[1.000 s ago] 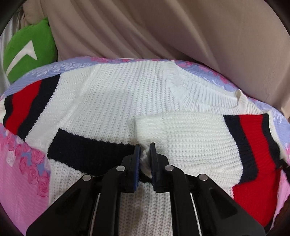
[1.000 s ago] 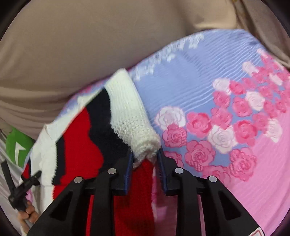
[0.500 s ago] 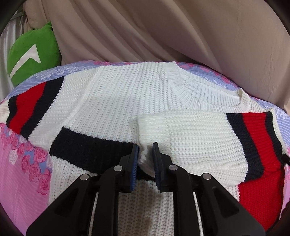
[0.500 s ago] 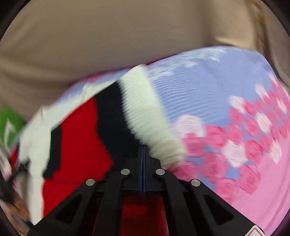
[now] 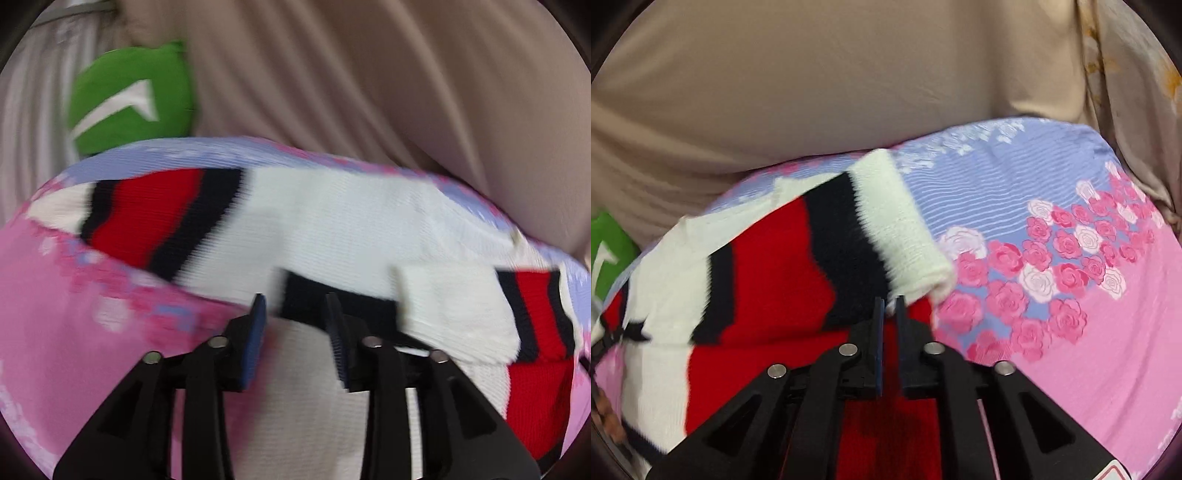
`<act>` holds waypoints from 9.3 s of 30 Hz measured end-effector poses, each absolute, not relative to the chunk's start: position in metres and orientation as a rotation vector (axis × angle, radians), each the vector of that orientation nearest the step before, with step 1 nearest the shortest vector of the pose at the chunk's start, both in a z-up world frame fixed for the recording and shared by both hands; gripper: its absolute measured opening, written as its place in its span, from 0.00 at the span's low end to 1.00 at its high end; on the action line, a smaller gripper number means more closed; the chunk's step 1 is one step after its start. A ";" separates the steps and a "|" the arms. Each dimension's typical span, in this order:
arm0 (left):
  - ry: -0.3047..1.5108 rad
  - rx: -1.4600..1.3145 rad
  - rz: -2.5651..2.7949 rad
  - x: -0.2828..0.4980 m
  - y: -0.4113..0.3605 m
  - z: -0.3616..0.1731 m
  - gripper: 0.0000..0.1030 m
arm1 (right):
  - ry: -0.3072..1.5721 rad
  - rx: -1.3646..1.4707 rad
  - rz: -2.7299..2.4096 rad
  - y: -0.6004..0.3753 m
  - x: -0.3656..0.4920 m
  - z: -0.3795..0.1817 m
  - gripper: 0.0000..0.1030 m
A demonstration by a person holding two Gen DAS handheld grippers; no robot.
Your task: Fold small clothes
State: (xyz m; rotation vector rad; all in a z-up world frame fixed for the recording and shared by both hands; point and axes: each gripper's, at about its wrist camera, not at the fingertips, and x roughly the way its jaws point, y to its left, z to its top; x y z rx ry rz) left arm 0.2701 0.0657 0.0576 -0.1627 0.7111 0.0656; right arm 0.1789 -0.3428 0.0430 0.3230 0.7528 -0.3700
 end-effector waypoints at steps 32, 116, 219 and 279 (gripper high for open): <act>0.537 -0.050 -0.291 0.227 -0.063 0.141 0.09 | 0.810 0.313 -0.191 -0.273 0.150 0.001 0.25; 0.734 -0.393 0.003 0.262 0.022 0.012 0.35 | 0.603 0.447 -0.181 -0.331 0.230 0.092 0.33; 0.869 -0.089 -0.151 0.086 0.092 0.020 0.79 | 0.775 0.465 -0.250 -0.294 -0.117 0.007 0.51; 0.802 -0.220 -0.183 0.134 0.059 0.029 0.06 | 0.484 0.587 -0.244 -0.296 -0.011 0.058 0.09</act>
